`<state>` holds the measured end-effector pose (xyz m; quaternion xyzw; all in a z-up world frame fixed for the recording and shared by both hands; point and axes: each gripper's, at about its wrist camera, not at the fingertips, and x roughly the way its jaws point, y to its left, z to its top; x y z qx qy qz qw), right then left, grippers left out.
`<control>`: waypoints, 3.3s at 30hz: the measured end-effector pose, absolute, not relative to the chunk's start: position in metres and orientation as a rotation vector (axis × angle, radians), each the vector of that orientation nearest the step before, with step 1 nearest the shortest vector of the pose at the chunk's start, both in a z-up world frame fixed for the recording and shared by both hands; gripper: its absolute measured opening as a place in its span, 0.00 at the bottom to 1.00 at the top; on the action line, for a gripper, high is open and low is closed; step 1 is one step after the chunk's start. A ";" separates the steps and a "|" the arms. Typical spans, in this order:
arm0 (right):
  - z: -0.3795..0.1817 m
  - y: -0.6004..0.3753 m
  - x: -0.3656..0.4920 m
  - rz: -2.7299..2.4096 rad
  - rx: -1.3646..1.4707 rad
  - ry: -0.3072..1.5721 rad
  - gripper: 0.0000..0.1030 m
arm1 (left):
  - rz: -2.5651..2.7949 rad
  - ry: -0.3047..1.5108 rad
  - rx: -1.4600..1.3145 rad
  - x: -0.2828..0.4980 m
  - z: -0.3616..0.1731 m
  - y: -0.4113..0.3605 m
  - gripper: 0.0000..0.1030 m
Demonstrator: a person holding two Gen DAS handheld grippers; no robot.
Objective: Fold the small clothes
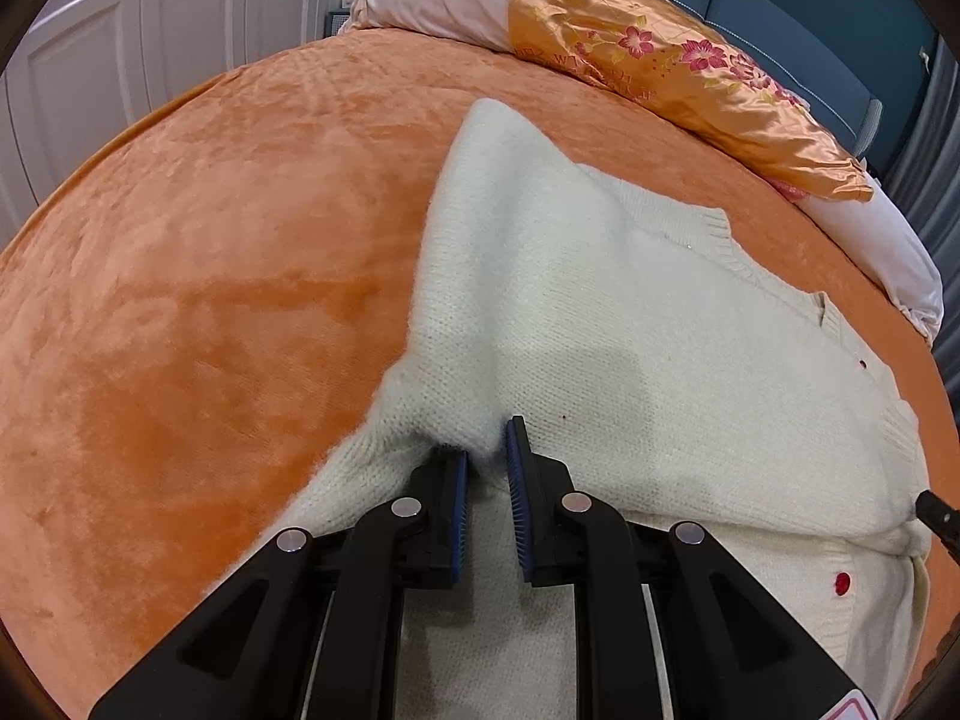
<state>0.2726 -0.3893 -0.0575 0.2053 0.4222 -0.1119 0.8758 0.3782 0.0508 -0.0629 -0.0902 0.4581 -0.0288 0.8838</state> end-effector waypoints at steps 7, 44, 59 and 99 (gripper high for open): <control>-0.066 -0.394 0.284 -0.215 0.464 0.933 0.36 | -0.061 0.997 -0.266 0.384 -0.056 0.061 0.16; -0.046 -0.382 0.284 -0.346 0.312 0.895 0.08 | -0.004 0.946 -0.227 0.384 -0.068 0.078 0.15; -0.084 -0.297 0.315 -0.185 0.119 1.034 0.05 | 0.054 0.911 -0.062 0.381 -0.071 0.056 0.15; -0.092 -0.322 -0.029 -0.205 0.777 0.973 0.07 | -0.161 1.233 -0.425 0.136 -0.049 0.122 0.08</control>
